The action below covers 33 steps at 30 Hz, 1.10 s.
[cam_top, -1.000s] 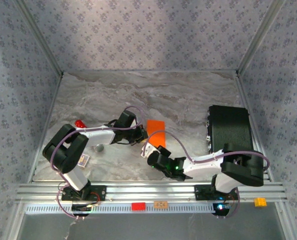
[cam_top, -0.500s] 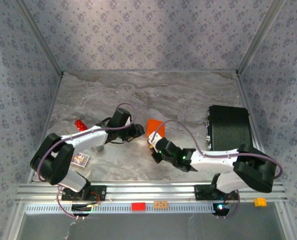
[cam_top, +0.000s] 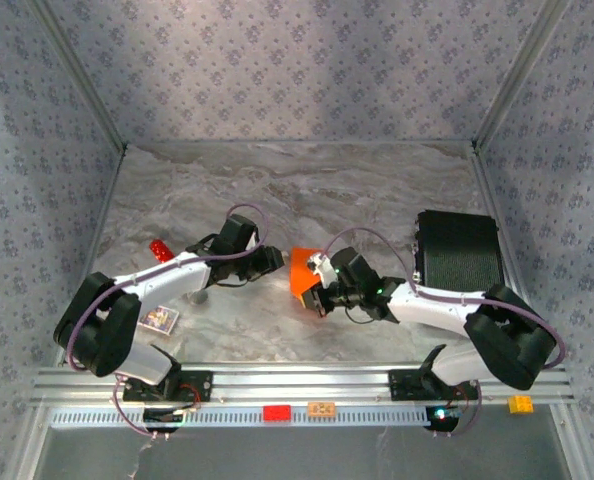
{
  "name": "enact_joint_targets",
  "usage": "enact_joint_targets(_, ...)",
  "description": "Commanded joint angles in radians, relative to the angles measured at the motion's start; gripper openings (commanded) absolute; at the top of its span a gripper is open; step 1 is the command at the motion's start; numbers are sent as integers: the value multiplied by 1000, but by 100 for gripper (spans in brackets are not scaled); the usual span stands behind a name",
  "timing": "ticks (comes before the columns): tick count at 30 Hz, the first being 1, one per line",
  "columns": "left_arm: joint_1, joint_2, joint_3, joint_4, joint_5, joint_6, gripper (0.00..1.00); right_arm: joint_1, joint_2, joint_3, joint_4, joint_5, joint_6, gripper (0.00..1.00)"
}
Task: Fold a paper plane with a square sheet of paper (pick it up from the middle)
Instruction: Third fold the triangle at the center of the table.
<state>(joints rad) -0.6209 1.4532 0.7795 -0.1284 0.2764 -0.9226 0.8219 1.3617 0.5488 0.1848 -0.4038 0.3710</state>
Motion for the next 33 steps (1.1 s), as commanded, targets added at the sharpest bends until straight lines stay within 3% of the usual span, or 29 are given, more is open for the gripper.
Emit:
enact_joint_targets(1, 5, -5, 30, 10, 31, 32, 39, -7, 14, -4, 17, -115, 17, 4)
enact_joint_targets(6, 5, 32, 69, 42, 91, 64, 33, -5, 27, 0, 30, -156, 16, 4)
enact_joint_targets(20, -5, 319, 283, 8, 255, 159, 16, -1, 83, 14, 33, -96, 23, 4)
enact_joint_targets(33, -24, 462, 310, -34, 260, 199, 13, -2, 88, 11, 26, -60, 30, 4)
